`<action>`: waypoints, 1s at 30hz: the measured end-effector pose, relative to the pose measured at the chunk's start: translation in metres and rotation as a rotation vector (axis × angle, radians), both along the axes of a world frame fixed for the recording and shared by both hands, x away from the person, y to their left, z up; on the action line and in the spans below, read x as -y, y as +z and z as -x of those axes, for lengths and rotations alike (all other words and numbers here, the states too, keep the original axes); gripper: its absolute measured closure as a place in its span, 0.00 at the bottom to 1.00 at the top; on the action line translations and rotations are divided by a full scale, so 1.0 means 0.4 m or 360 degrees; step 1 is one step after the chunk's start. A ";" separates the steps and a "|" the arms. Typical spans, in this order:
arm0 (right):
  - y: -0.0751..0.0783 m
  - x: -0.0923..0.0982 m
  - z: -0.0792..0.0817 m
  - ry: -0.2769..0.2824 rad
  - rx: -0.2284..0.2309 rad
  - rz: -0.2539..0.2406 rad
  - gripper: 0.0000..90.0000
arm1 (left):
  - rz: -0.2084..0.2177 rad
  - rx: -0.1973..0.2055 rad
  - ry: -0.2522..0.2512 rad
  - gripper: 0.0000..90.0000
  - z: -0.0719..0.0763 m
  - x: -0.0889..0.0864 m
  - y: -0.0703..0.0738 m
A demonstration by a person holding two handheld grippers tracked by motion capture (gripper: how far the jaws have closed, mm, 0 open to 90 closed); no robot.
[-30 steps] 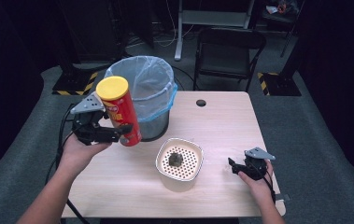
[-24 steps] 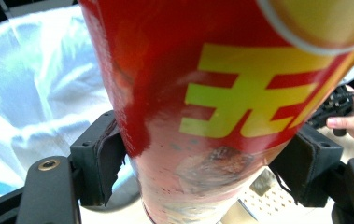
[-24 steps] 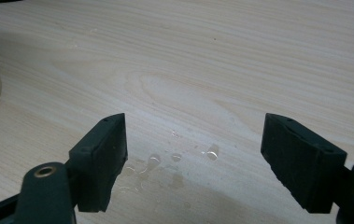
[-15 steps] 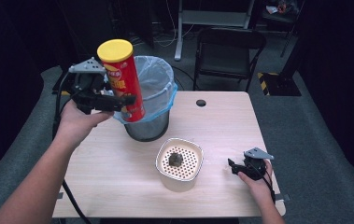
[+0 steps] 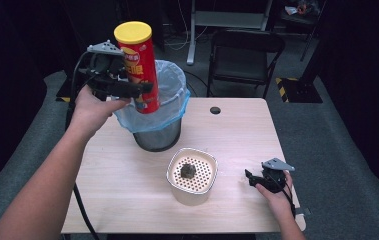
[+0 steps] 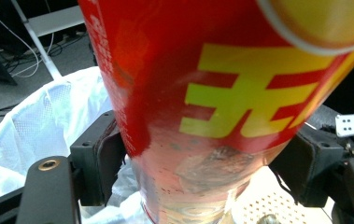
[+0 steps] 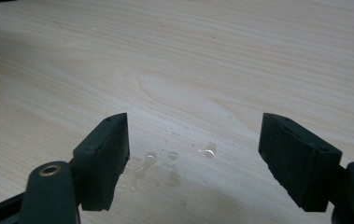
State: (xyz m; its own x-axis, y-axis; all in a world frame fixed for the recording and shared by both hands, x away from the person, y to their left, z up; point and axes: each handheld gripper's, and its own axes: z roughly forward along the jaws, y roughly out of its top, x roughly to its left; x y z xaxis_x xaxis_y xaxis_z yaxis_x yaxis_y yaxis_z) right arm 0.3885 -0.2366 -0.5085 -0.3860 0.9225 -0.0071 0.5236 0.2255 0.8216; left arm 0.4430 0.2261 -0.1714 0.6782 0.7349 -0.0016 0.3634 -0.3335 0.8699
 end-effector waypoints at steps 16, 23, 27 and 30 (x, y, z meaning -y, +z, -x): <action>-0.004 -0.001 -0.002 0.0014 -0.0009 0.0007 0.27 | 0.0039 -0.0002 0.0113 0.27 -0.097 0.017 -0.006; -0.007 -0.003 -0.003 0.0020 -0.0024 0.0003 0.27 | 0.0035 -0.0022 0.0192 0.27 -0.134 0.013 -0.019; -0.007 -0.004 -0.003 0.0027 -0.0017 0.0006 0.28 | 0.0028 -0.0029 0.0223 0.27 -0.154 0.010 -0.035; -0.007 -0.005 -0.003 0.0032 -0.0015 0.0009 0.28 | 0.0011 -0.0032 0.0264 0.27 -0.170 0.013 -0.049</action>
State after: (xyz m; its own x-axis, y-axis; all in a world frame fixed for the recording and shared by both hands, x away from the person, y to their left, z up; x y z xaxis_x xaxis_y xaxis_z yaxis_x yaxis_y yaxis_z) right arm 0.3897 -0.2348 -0.5112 -0.4042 0.9146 -0.0086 0.5270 0.2406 0.8151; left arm 0.5110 0.2211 -0.1911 0.5475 0.8366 -0.0194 0.4305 -0.2617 0.8638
